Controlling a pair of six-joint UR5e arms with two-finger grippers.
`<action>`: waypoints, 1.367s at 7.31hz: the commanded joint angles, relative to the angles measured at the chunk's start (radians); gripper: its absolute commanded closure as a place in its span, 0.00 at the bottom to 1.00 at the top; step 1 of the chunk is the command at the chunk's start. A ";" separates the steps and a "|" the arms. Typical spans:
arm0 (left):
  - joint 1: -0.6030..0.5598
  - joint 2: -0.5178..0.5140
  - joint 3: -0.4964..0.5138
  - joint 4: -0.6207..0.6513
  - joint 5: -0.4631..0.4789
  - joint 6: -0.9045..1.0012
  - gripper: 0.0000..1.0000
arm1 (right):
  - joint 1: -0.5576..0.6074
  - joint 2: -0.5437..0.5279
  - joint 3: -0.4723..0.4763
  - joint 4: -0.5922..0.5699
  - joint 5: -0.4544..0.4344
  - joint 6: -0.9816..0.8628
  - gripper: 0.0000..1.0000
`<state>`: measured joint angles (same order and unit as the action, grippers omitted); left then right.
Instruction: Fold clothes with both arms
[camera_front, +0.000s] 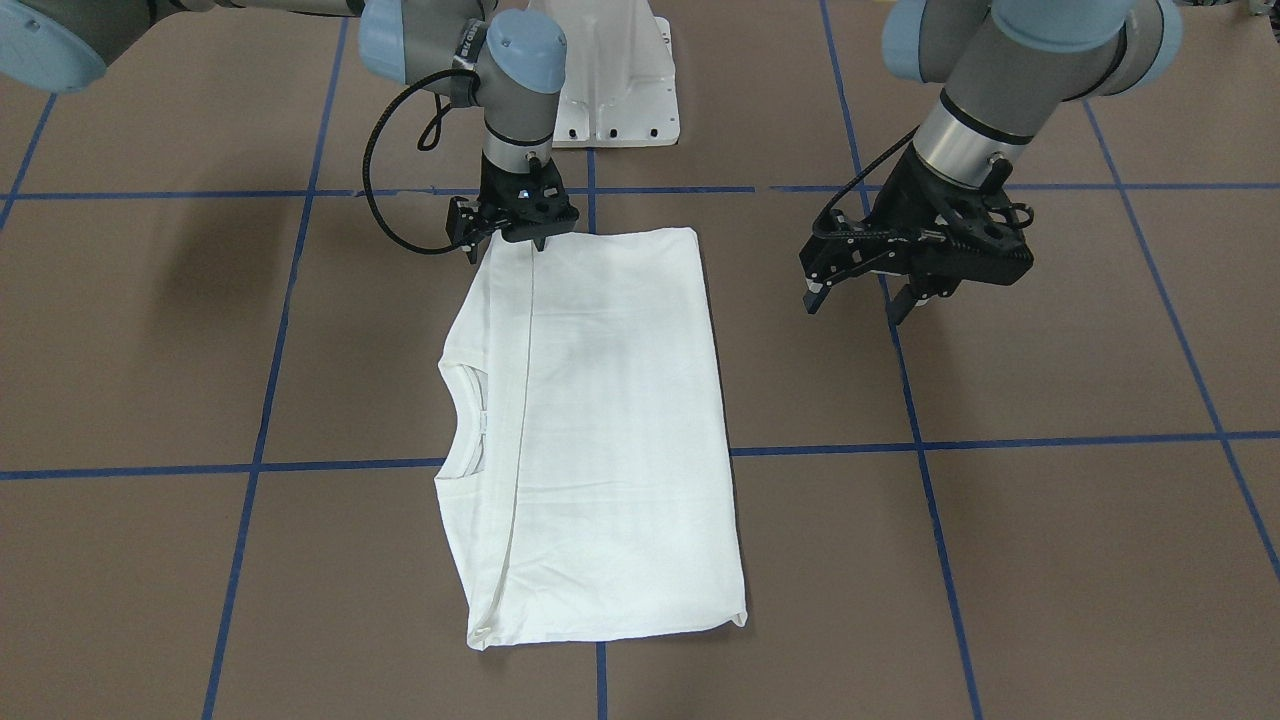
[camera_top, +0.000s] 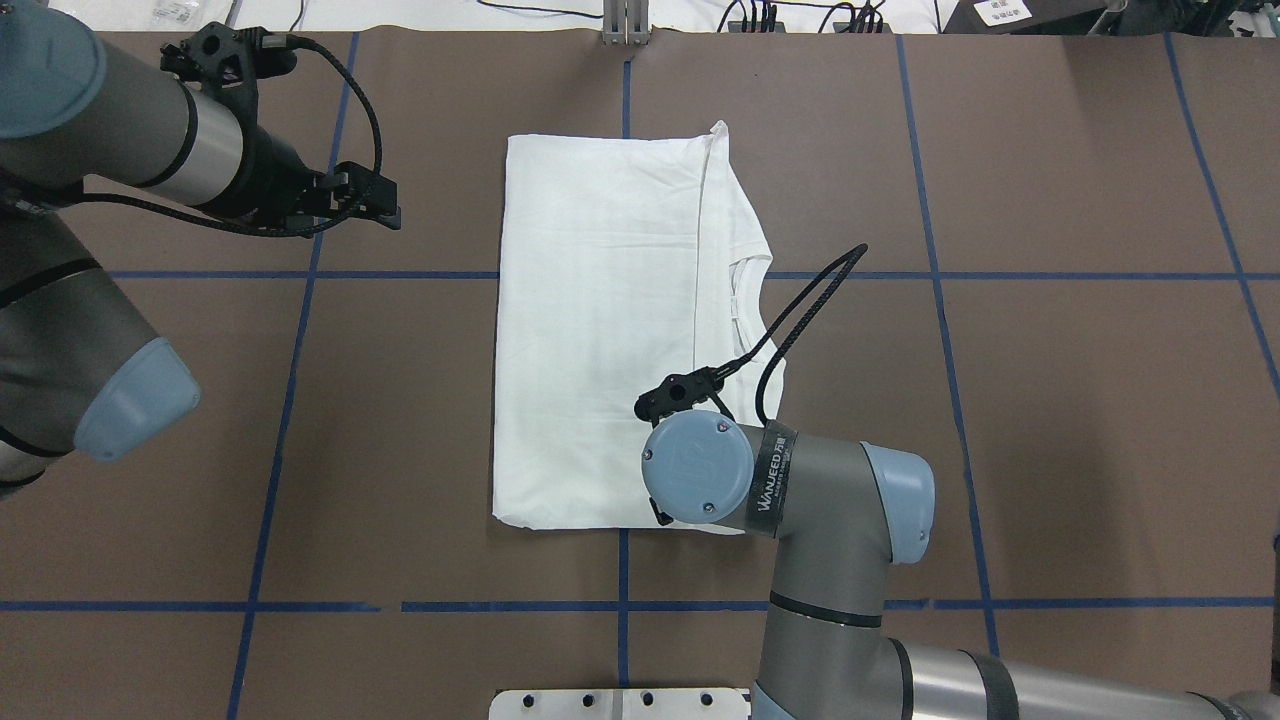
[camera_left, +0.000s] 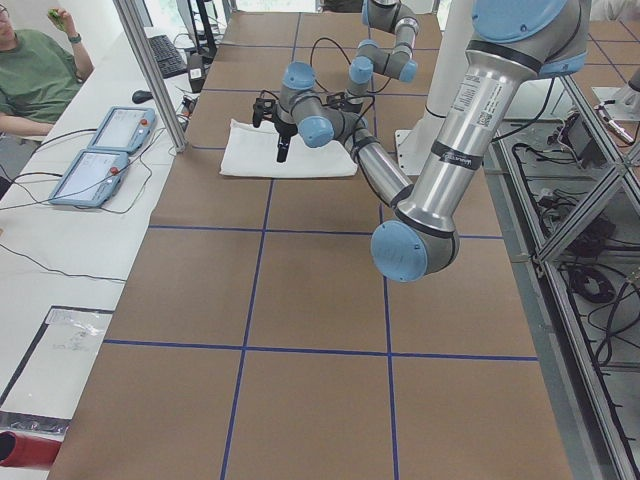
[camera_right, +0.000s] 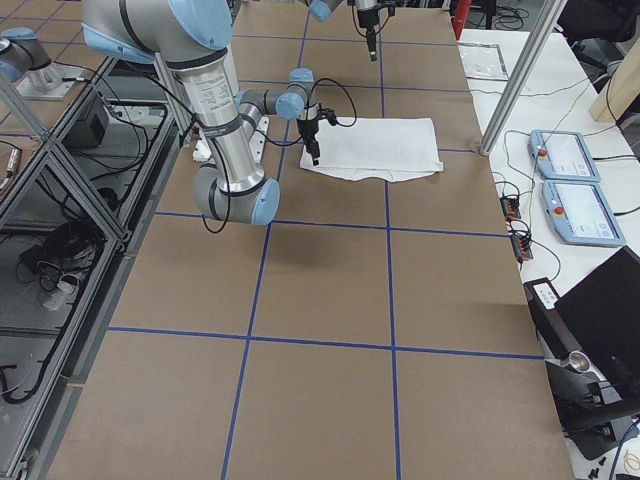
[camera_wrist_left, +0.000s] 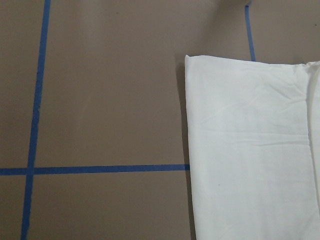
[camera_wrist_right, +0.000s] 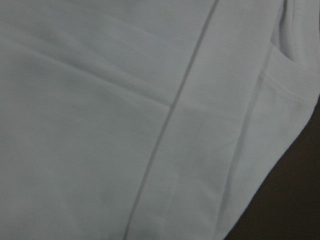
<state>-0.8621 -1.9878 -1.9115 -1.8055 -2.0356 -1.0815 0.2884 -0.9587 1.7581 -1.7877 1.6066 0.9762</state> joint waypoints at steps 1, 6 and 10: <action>0.000 0.000 0.002 0.000 -0.002 0.000 0.00 | -0.005 -0.006 -0.002 0.001 0.001 -0.001 0.00; 0.002 0.000 0.002 0.000 -0.002 -0.003 0.00 | 0.004 -0.031 0.010 -0.006 0.001 -0.022 0.00; 0.006 -0.005 0.002 0.000 -0.002 -0.005 0.00 | 0.044 -0.182 0.151 -0.004 0.004 -0.100 0.00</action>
<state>-0.8575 -1.9909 -1.9092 -1.8055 -2.0371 -1.0844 0.3242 -1.0871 1.8671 -1.7929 1.6083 0.8890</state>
